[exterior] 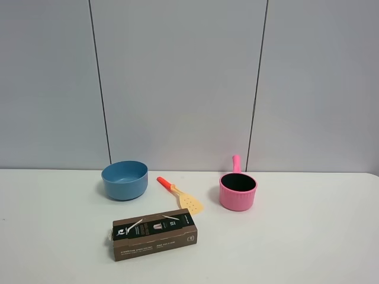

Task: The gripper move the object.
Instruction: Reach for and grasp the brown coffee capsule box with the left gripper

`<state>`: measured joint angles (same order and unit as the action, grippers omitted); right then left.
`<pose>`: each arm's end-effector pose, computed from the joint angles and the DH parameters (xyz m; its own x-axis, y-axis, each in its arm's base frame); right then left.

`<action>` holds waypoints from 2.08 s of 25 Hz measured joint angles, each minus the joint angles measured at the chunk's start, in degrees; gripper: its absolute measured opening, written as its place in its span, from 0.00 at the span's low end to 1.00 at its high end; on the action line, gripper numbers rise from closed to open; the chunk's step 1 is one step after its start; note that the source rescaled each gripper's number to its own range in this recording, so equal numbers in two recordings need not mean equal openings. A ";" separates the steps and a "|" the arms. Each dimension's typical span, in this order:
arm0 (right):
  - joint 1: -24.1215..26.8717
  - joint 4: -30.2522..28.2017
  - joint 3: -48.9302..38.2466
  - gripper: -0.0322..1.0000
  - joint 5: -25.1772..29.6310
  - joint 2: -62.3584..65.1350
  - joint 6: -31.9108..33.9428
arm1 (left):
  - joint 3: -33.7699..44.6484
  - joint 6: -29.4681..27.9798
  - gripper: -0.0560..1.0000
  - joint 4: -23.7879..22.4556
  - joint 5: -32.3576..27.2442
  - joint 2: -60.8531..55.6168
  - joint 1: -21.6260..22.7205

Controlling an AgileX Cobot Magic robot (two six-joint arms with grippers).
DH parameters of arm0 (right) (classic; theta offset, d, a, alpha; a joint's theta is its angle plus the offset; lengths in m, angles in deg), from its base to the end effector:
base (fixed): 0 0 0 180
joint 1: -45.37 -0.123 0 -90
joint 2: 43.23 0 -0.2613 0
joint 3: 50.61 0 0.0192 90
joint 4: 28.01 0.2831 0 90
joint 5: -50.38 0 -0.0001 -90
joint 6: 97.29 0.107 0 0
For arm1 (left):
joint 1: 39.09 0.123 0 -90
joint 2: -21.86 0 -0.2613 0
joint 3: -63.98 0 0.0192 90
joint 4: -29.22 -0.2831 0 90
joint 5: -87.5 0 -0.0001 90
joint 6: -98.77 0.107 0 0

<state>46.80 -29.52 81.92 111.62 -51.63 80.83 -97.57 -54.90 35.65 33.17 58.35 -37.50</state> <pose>0.0602 -0.0040 0.2871 -0.4570 -0.0341 -0.8888 0.0247 0.9984 -0.0510 0.1115 -0.0066 0.4218 -0.2796 0.3746 -0.8840 0.1794 0.9249 0.3352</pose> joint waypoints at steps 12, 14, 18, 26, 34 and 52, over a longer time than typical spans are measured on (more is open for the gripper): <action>0.00 0.00 0.00 1.00 0.00 0.00 0.00 | -23.62 10.90 0.93 12.26 -7.65 35.81 -1.59; 0.00 0.00 0.00 1.00 0.00 0.00 0.00 | -25.24 13.76 0.93 13.88 -9.42 40.25 -3.87; 0.00 0.00 0.00 1.00 0.00 0.00 0.00 | -27.85 17.41 0.93 14.00 -10.33 46.95 -9.09; 0.00 0.00 0.00 1.00 0.00 0.00 0.00 | -29.48 17.93 0.94 11.92 -6.23 53.86 -18.35; 0.00 0.00 0.00 1.00 0.00 0.00 0.00 | -29.55 18.74 0.98 11.92 -2.77 60.42 -25.25; 0.00 0.00 0.00 1.00 0.00 0.00 0.00 | -29.55 16.53 1.00 6.23 -1.48 78.39 -35.48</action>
<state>46.80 -29.52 81.92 111.62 -51.63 80.83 -127.11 -38.37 41.88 31.69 136.75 -72.98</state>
